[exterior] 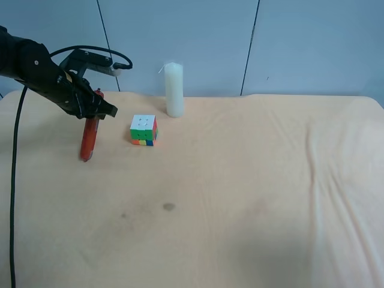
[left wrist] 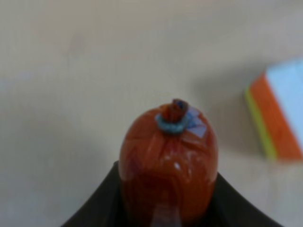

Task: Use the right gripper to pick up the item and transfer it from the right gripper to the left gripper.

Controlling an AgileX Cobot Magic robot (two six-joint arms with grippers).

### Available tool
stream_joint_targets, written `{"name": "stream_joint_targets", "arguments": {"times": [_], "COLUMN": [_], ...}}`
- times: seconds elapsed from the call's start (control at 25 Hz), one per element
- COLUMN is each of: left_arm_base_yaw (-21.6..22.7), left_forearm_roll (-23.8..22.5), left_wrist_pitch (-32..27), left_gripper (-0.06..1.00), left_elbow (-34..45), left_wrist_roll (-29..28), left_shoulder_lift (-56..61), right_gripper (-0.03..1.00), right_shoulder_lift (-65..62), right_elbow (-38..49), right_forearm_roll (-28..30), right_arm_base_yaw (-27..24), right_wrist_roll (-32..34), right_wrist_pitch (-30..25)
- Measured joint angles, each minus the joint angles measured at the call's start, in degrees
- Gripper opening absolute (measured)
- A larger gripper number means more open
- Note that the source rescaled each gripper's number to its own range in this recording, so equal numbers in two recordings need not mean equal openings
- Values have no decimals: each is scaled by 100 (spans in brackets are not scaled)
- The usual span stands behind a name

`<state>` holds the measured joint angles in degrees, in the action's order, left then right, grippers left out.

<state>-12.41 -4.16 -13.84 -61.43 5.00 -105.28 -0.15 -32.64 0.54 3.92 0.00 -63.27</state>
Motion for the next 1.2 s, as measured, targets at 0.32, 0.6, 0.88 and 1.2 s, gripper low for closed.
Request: {"name": "stream_joint_targets", "arguments": {"times": [0.32,0.6,0.88,1.2], "left_arm_base_yaw": [0,0,0,0], "left_forearm_roll": [8,137,165,165], "left_wrist_pitch": [-1330,-1262,-1245,-1060], "left_gripper": [0,0,0,0], "left_elbow": [-160,-178,-190,-195], "left_wrist_roll": [-80,-124,-129,-129], "left_shoulder_lift": [0,0,-279,-469], "right_gripper": [98,98,98,98], "right_shoulder_lift": [0,0,0,0], "right_elbow": [0,0,0,0], "right_forearm_roll": [0,0,0,0], "right_arm_base_yaw": [0,0,0,0], "right_wrist_roll": [0,0,0,0], "right_wrist_pitch": [0,0,0,0]}}
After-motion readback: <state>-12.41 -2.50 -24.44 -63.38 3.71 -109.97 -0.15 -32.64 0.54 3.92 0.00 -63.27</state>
